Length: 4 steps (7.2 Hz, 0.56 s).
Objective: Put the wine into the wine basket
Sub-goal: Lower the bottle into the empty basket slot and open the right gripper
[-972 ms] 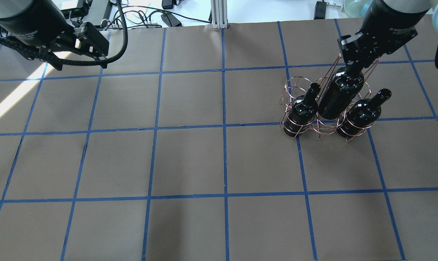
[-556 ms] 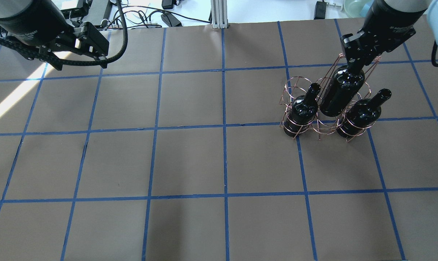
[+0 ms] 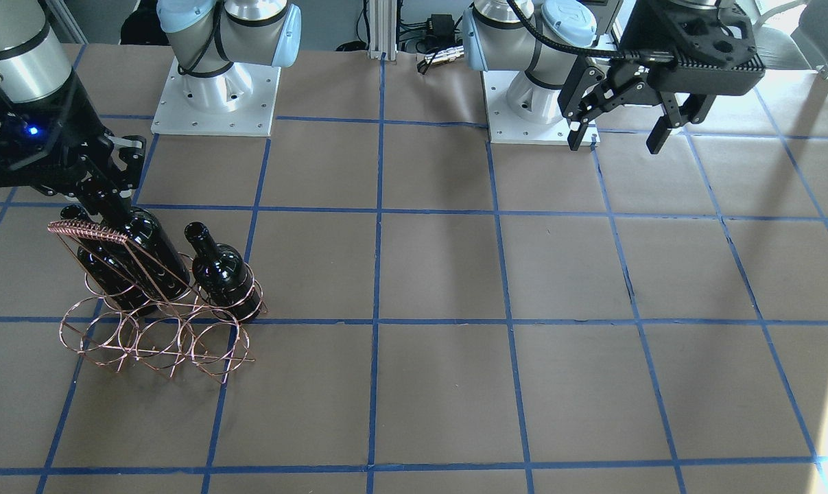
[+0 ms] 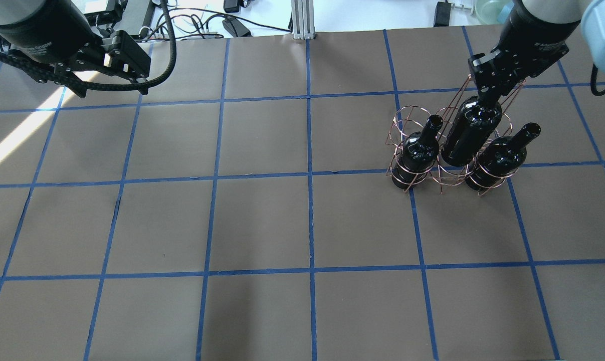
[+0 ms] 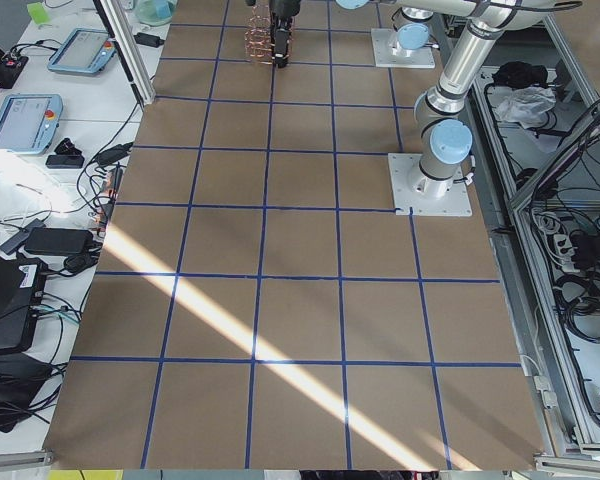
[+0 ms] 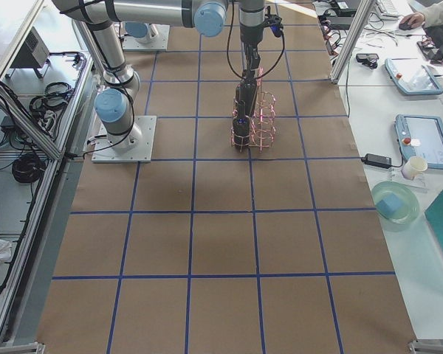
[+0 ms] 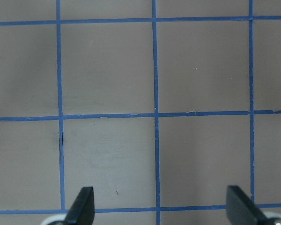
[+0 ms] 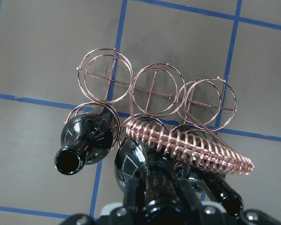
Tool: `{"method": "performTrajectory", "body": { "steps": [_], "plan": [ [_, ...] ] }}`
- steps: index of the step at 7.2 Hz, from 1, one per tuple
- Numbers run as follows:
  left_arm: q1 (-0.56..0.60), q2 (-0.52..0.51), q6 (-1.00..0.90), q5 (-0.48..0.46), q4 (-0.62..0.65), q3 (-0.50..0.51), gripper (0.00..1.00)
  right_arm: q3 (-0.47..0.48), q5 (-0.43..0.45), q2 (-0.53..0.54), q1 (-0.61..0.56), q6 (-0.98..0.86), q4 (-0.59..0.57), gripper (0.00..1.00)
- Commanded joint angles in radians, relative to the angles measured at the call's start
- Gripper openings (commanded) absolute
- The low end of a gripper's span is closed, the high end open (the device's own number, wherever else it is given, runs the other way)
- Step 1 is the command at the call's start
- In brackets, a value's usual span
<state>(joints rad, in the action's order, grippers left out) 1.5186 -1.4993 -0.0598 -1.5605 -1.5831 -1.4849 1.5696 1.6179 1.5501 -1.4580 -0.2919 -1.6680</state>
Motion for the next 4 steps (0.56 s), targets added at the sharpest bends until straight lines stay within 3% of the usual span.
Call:
{"method": "performTrajectory", "body": {
  "steps": [1, 4],
  "plan": [
    [0.000, 0.001, 0.000, -0.001, 0.000, 0.000, 1.00, 0.004, -0.003, -0.020, -0.001, -0.006, 0.001, 0.00],
    [0.000, 0.001, 0.000, 0.000, 0.000, 0.000, 1.00, 0.088, -0.003, -0.047, 0.001, -0.004, -0.102, 0.00]
  ]
}}
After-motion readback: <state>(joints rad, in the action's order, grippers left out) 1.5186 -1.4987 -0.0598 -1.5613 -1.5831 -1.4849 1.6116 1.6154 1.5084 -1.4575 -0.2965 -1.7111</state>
